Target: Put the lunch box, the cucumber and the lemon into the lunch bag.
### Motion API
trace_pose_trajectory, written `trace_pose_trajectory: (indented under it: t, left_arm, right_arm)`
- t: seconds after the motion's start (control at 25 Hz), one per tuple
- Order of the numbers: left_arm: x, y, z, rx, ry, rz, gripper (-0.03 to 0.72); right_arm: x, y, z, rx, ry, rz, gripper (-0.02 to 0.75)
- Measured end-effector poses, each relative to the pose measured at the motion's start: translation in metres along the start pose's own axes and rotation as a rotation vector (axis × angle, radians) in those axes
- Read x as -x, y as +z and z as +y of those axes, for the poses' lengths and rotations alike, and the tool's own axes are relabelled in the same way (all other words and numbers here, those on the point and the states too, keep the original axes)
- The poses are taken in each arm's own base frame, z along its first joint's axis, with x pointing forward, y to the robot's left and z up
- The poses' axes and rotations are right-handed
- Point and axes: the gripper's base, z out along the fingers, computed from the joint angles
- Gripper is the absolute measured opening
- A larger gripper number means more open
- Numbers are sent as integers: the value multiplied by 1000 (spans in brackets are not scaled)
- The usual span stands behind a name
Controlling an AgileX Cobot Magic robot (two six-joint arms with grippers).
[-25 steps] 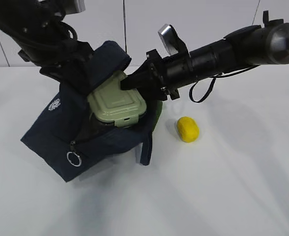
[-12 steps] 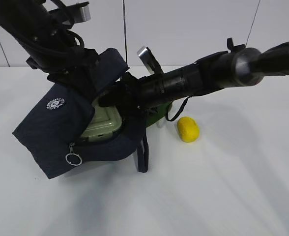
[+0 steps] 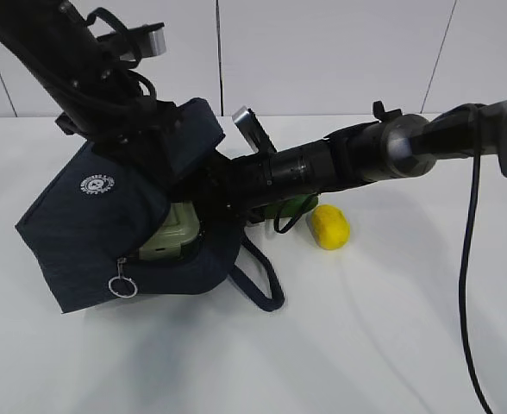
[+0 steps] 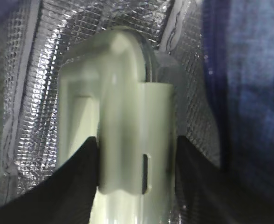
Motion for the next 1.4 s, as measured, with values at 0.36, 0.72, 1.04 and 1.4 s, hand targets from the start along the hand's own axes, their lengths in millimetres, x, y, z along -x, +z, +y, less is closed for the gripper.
trace_pose_trajectory:
  t: [0.36, 0.72, 1.04, 1.4]
  left_arm:
    - [2, 13, 5, 0, -12, 20, 22]
    - [2, 13, 5, 3, -9, 20, 22]
    - [1, 13, 7, 25, 4, 25, 22]
    - [1, 13, 8, 37, 11, 33, 22]
  right_arm:
    - [0, 1, -4, -21, -4, -1, 403]
    - [-7, -4, 5, 102, -1, 90, 486]
    - [20, -60, 19, 91, -96, 67, 491]
    - [60, -156, 40, -216, -411, 123, 491]
